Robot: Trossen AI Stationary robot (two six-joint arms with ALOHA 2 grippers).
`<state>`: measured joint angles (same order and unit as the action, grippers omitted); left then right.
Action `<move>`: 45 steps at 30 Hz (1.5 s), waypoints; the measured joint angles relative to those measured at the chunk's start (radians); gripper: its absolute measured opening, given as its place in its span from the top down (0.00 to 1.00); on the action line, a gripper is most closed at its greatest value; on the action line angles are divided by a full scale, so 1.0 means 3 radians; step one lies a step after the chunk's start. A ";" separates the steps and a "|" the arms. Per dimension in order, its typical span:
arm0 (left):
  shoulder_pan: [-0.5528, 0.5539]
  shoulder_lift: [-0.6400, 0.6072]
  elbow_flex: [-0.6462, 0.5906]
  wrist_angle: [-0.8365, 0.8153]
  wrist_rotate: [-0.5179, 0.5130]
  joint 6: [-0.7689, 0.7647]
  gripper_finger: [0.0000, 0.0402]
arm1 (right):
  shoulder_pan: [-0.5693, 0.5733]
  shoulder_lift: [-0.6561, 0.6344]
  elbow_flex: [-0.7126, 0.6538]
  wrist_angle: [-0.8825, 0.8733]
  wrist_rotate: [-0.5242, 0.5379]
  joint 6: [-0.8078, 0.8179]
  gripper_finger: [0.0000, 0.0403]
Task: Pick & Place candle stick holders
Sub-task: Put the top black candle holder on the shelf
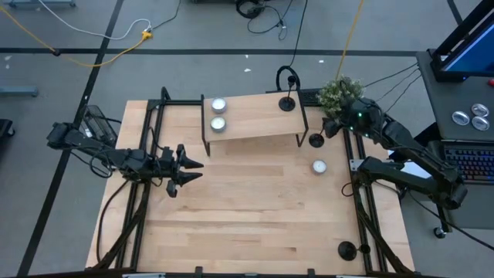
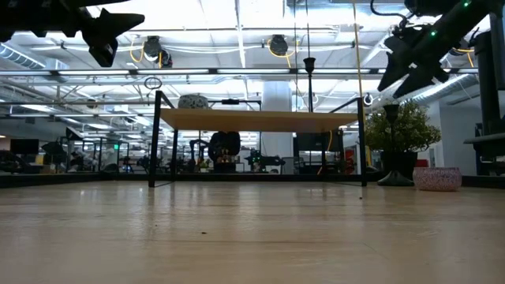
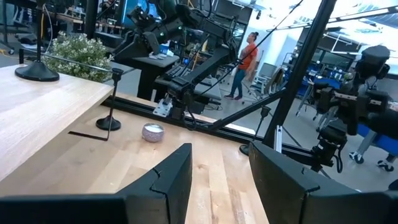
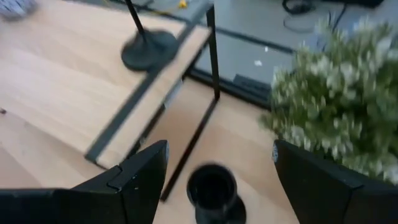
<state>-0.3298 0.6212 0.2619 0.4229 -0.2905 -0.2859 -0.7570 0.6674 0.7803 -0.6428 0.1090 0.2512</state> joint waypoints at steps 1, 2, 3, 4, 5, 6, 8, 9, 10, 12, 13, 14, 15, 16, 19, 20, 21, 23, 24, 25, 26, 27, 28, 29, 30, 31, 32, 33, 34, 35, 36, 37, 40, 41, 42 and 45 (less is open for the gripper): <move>0.0000 0.0000 0.0000 -0.0001 0.0000 -0.0006 0.59 | 0.0000 0.0000 0.0000 -0.0050 0.0000 0.0017 0.30; 0.0000 0.0000 0.0000 -0.0001 0.0000 -0.0012 0.59 | 0.0000 0.0000 0.0000 -0.0087 0.0000 0.0031 0.30; 0.0000 0.0000 0.0000 -0.0001 0.0000 -0.0016 0.59 | 0.0000 0.0000 0.0000 -0.0121 -0.0001 0.0057 0.30; 0.0000 0.0000 0.0000 -0.0001 0.0000 -0.0017 0.59 | 0.0000 0.0000 0.0000 -0.0137 -0.0001 0.0099 0.30; 0.0000 0.0000 0.0000 -0.0002 0.0000 -0.0017 0.59 | 0.0000 0.0000 0.0002 -0.0144 -0.0002 0.0152 0.30; 0.0000 0.0000 0.0000 -0.0003 0.0000 -0.0017 0.59 | 0.0000 0.0002 0.0019 -0.0179 -0.0008 0.0197 0.30; 0.0000 0.0000 0.0000 -0.0003 0.0000 -0.0017 0.59 | 0.0000 0.0004 0.0090 -0.0231 -0.0013 0.0251 0.30; 0.0000 0.0000 0.0000 -0.0003 0.0000 -0.0017 0.59 | 0.0000 0.0003 0.0131 -0.0251 -0.0013 0.0260 0.30; 0.0000 0.0000 0.0000 -0.0004 0.0000 -0.0018 0.59 | 0.0000 0.0003 0.0177 -0.0297 -0.0015 0.0261 0.30; 0.0000 0.0000 0.0000 -0.0004 0.0000 -0.0018 0.59 | 0.0000 0.0005 0.0276 -0.0413 -0.0014 0.0267 0.30; 0.0000 0.0000 0.0000 -0.0005 0.0000 -0.0018 0.59 | 0.0000 0.0005 0.0330 -0.0442 -0.0015 0.0291 0.30; 0.0000 0.0000 0.0000 -0.0005 0.0000 -0.0018 0.59 | 0.0000 0.0005 0.0385 -0.0466 -0.0016 0.0335 0.30; 0.0000 0.0000 0.0000 -0.0005 0.0000 -0.0018 0.59 | 0.0000 0.0010 0.0437 -0.0513 -0.0016 0.0395 0.30; 0.0000 0.0000 0.0000 -0.0005 0.0001 -0.0018 0.59 | 0.0000 0.0017 0.0479 -0.0570 -0.0016 0.0447 0.30; 0.0000 0.0000 0.0000 -0.0005 0.0000 -0.0019 0.59 | 0.0000 0.0060 0.0583 -0.0712 -0.0016 0.0612 0.30; 0.0000 0.0000 0.0000 -0.0006 0.0001 -0.0020 0.59 | 0.0000 0.0078 0.0604 -0.0751 -0.0018 0.0672 0.30; 0.0000 0.0001 0.0000 -0.0006 0.0001 -0.0027 0.59 | -0.0001 0.0100 0.0616 -0.0801 -0.0022 0.0727 0.30; 0.0000 0.0000 0.0000 -0.0006 0.0001 -0.0040 0.59 | 0.0000 0.0150 0.0632 -0.0917 -0.0026 0.0812 0.30; 0.0000 0.0000 0.0000 -0.0006 0.0001 -0.0043 0.59 | -0.0001 0.0180 0.0634 -0.0962 -0.0026 0.0847 0.30; 0.0000 0.0000 0.0000 -0.0006 0.0001 -0.0050 0.59 | 0.0000 0.0209 0.0635 -0.0998 -0.0027 0.0883 0.30; 0.0000 0.0000 0.0000 -0.0008 0.0001 -0.0054 0.59 | 0.0000 0.0240 0.0635 -0.1035 -0.0028 0.0906 0.30; 0.0000 0.0000 0.0000 -0.0008 0.0001 -0.0055 0.59 | 0.0000 0.0270 0.0635 -0.1057 -0.0027 0.0924 0.30; 0.0000 0.0000 0.0000 -0.0008 0.0001 -0.0056 0.59 | 0.0000 0.0302 0.0635 -0.1067 -0.0026 0.0951 0.30; 0.0000 0.0000 0.0000 -0.0008 0.0001 -0.0065 0.59 | -0.0001 0.0333 0.0635 -0.1068 -0.0027 0.0960 0.30; 0.0000 0.0000 0.0000 -0.0009 0.0001 -0.0066 0.59 | -0.0001 0.0360 0.0635 -0.1066 -0.0027 0.0960 0.30; 0.0000 0.0000 0.0000 -0.0009 0.0001 -0.0066 0.59 | 0.0000 0.0389 0.0635 -0.1066 -0.0027 0.0960 0.30; 0.0000 0.0000 0.0000 -0.0009 0.0001 -0.0066 0.59 | 0.0000 0.0415 0.0635 -0.1066 -0.0028 0.0960 0.30; 0.0000 0.0000 0.0000 -0.0009 0.0001 -0.0075 0.59 | 0.0000 0.0440 0.0635 -0.1068 -0.0028 0.0960 0.30; 0.0000 0.0000 0.0000 -0.0010 0.0001 -0.0083 0.59 | 0.0000 0.0468 0.0635 -0.1069 -0.0028 0.0960 0.30; 0.0000 0.0000 0.0000 -0.0011 0.0001 -0.0101 0.59 | 0.0000 0.0496 0.0635 -0.1070 -0.0028 0.0960 0.30; 0.0000 0.0000 0.0000 -0.0017 0.0001 -0.0107 0.59 | -0.0001 0.0521 0.0635 -0.1078 -0.0028 0.0960 0.30; 0.0000 0.0000 0.0000 -0.0023 0.0002 -0.0121 0.59 | 0.0000 0.0548 0.0635 -0.1098 -0.0028 0.0960 0.30; 0.0000 0.0000 0.0000 -0.0029 0.0002 -0.0123 0.59 | -0.0001 0.0623 0.0635 -0.1172 -0.0030 0.0960 0.30; 0.0000 0.0000 0.0000 -0.0029 0.0001 -0.0119 0.59 | -0.0001 0.0644 0.0635 -0.1184 -0.0030 0.0960 0.30; 0.0000 0.0000 0.0000 -0.0029 0.0001 -0.0116 0.59 | 0.0000 0.0663 0.0635 -0.1191 -0.0028 0.0960 0.30; 0.0000 0.0000 0.0000 -0.0029 0.0001 -0.0113 0.59 | -0.0001 0.0715 0.0635 -0.1187 -0.0023 0.0960 0.30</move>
<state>-0.3298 0.6213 0.2619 0.4141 -0.2901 -0.3198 -0.7574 0.8820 0.9707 -0.9989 0.1021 0.5392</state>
